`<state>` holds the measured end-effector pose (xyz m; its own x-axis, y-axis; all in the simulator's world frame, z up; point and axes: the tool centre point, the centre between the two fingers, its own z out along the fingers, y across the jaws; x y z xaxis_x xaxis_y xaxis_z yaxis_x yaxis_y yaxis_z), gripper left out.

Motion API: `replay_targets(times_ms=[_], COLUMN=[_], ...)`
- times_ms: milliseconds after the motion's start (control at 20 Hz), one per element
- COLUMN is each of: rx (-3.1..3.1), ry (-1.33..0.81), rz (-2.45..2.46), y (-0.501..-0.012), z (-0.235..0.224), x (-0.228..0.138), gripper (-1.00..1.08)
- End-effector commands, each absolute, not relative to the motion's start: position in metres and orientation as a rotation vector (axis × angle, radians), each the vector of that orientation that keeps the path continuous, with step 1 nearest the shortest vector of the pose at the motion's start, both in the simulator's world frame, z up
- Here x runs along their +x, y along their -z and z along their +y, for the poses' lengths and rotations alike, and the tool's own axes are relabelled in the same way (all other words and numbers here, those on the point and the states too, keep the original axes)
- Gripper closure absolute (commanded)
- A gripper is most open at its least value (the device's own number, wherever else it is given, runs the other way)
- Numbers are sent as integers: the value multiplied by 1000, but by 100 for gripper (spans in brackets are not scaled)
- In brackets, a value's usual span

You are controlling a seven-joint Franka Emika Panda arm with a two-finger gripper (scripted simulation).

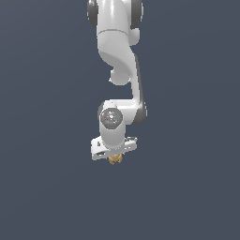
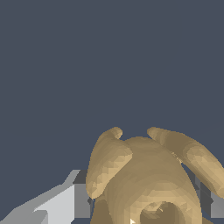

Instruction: Pick up the object and move it to a goal position.

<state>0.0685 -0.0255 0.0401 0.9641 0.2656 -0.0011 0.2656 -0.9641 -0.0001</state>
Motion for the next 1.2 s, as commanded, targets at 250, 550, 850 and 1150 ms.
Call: replay_targets(times_ms=[250, 550, 850, 1150], rx=[3113, 3113, 3113, 3113], ry=[0, 0, 0, 0], rz=[421, 421, 421, 422], y=[-40, -41, -61, -104], z=[-25, -24, -1, 48], x=[69, 69, 69, 69], gripper=[108, 108, 108, 108])
